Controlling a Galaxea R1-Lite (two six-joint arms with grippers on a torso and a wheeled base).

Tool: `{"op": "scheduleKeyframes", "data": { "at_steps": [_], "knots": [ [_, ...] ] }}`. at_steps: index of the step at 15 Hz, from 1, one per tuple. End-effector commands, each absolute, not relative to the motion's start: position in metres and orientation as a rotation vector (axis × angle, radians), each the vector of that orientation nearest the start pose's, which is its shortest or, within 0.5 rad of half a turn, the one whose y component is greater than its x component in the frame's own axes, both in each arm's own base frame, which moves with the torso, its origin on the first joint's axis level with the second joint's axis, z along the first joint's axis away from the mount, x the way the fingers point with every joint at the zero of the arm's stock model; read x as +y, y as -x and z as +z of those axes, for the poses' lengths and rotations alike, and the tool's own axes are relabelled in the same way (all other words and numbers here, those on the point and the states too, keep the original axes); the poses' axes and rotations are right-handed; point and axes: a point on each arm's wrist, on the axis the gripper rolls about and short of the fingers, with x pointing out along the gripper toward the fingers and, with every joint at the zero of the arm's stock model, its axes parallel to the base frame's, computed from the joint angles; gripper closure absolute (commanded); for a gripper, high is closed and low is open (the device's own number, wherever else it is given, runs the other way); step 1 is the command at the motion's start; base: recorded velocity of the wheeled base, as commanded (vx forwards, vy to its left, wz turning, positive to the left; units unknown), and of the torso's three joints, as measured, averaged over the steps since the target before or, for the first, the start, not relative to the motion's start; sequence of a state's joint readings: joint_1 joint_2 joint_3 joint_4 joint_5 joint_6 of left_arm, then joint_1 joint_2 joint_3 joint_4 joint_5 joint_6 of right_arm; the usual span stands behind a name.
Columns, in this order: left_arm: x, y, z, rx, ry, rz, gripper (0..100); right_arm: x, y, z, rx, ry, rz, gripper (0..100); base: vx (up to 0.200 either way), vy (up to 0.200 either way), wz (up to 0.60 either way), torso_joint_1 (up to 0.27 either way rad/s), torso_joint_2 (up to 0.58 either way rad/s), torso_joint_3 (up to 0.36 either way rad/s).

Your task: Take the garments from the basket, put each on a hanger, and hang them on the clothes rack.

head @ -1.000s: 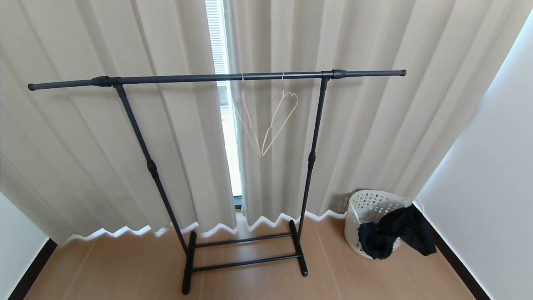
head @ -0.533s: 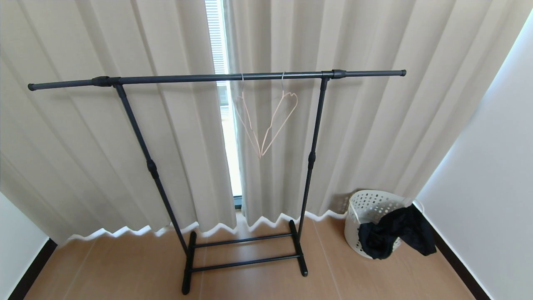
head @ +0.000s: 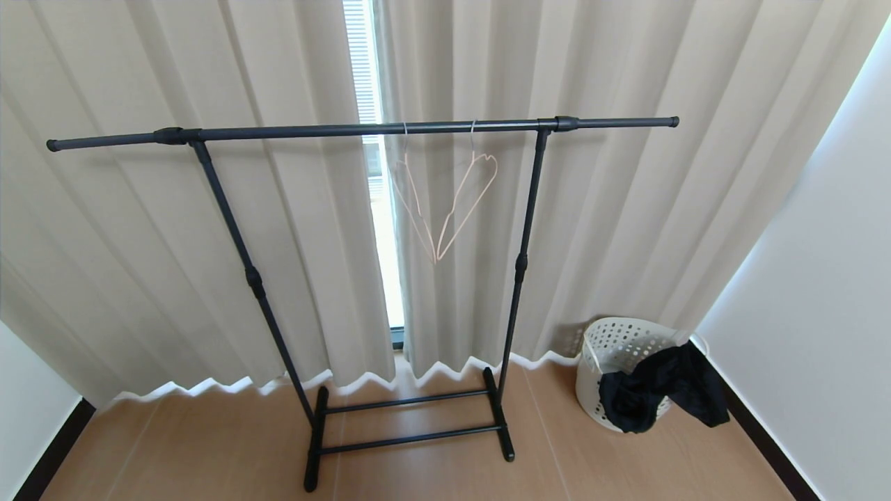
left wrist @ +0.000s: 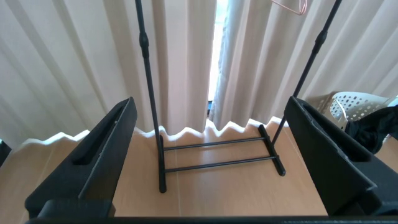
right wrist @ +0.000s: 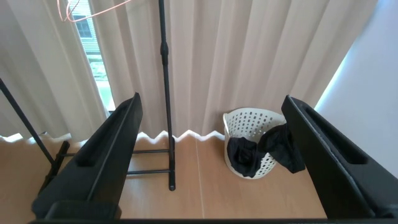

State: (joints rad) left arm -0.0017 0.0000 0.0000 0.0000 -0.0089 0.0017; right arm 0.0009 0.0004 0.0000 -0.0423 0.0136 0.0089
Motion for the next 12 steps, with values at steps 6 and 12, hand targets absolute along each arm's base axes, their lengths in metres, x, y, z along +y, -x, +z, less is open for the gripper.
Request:
{"op": "scheduleKeyframes", "data": {
  "at_steps": [6,12],
  "knots": [
    [-0.0002,0.0228,0.0756,-0.002,-0.002,-0.014,0,0.0003,0.0229,0.0799,-0.043,-0.006,0.017,0,0.0,0.0,0.0,0.0,0.0,0.0],
    [-0.0002,0.0228,0.0756,-0.002,0.0,-0.014,0,0.0012,0.0229,0.0799,-0.043,0.013,0.055,0,0.0,0.0,0.0,0.0,0.0,0.0]
  ]
}}
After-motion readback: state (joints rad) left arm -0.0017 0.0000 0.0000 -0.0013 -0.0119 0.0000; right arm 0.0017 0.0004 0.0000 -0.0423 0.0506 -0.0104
